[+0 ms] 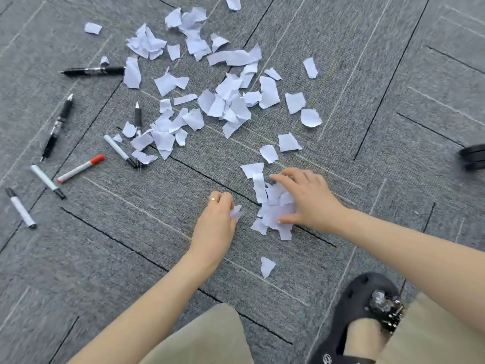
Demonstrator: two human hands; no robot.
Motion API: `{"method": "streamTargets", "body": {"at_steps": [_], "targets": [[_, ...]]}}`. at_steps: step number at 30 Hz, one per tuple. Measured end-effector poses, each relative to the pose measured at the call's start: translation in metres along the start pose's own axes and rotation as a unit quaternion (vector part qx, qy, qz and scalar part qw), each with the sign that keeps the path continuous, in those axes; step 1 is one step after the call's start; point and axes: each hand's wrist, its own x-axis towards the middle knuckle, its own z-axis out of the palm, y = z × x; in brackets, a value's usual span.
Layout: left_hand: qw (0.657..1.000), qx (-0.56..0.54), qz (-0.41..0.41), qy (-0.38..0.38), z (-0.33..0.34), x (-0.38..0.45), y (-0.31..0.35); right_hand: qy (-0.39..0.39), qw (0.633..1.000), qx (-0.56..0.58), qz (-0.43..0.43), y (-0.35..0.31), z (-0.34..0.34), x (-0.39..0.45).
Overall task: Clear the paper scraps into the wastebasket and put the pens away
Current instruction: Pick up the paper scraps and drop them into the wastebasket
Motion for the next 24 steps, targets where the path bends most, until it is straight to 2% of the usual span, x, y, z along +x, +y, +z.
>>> {"method": "streamTargets", "body": {"at_steps": [3, 9, 12, 14, 17, 21, 24], "targets": [[1.0, 0.016, -0.014, -0.002, -0.001, 0.004, 0.004, 0.001, 1.0, -0.012, -0.01, -0.012, 0.001, 0.003], [0.998, 0.055, 0.0, -0.007, 0.004, 0.006, 0.0, -0.046, 0.998, 0.031, -0.003, -0.014, 0.002, 0.001], [0.999, 0.048, -0.005, 0.0, 0.005, 0.005, -0.005, -0.063, 0.994, 0.094, 0.007, -0.013, -0.001, -0.002], [1.0, -0.004, -0.023, -0.019, 0.002, 0.005, -0.009, -0.068, 0.982, 0.172, 0.022, -0.01, -0.006, -0.003], [0.984, -0.158, -0.043, -0.065, -0.004, 0.004, -0.005, -0.084, 0.945, 0.308, 0.07, -0.004, -0.017, -0.004], [0.965, -0.234, -0.024, -0.112, -0.002, 0.001, 0.015, -0.094, 0.881, 0.447, 0.127, 0.0, -0.026, -0.004], [0.932, -0.337, -0.043, -0.13, 0.001, 0.001, 0.032, -0.116, 0.827, 0.532, 0.139, -0.008, -0.025, -0.006]]}}
